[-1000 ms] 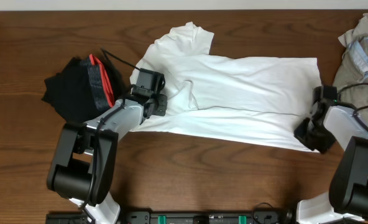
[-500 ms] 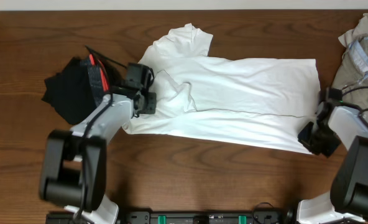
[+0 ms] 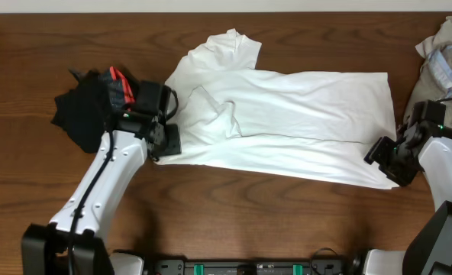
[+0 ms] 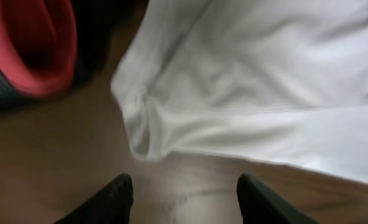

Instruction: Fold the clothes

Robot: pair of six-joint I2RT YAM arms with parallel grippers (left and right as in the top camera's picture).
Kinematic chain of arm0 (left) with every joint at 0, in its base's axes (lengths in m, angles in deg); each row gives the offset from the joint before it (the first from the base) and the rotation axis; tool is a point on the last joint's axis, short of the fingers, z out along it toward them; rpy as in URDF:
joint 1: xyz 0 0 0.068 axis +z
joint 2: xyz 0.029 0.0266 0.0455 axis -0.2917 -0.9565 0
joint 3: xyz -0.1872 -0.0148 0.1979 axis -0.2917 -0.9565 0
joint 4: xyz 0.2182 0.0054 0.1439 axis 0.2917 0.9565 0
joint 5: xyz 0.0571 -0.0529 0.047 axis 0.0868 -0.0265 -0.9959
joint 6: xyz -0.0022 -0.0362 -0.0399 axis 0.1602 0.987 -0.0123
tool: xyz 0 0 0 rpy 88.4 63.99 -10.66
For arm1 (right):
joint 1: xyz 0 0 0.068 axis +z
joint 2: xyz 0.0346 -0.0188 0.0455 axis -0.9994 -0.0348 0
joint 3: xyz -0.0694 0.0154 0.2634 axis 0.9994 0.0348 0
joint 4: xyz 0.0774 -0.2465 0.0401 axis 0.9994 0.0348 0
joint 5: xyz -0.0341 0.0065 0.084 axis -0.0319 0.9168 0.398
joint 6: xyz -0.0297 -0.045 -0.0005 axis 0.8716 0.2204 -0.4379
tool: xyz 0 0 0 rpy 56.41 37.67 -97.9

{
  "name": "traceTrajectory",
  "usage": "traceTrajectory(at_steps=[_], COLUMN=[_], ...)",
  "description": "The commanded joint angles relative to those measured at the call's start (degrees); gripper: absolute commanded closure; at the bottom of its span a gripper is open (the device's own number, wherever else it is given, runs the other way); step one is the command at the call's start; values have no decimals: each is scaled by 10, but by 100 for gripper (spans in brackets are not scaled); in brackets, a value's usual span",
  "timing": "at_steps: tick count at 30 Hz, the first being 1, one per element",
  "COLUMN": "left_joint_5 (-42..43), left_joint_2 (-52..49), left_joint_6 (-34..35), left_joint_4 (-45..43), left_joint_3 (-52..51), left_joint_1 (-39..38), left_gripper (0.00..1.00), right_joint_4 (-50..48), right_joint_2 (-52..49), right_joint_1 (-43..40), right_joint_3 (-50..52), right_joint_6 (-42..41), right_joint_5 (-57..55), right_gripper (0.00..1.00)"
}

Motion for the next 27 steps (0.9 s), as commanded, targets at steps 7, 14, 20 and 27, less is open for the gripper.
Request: traceTrajectory(at_steps=[7, 14, 20, 27], left_joint_5=[-16, -16, -16, -13], left_joint_2=[-21, -68, -100, -98], left_joint_6=[87, 84, 50, 50], left_joint_4=[-87, -149, -205, -196], left_joint_3=[-110, -136, -136, -135], left_joint_1=[3, 3, 3, 3], left_gripper=[41, 41, 41, 50], right_joint_4=[12, -20, -46, -80], right_joint_2=[-1, -1, -1, 0], right_joint_1=[0, 0, 0, -1], right_joint_3=[8, 53, 81, 81], right_joint_6=[10, 9, 9, 10], right_joint_5=[18, 18, 18, 21], right_gripper=[33, 32, 32, 32])
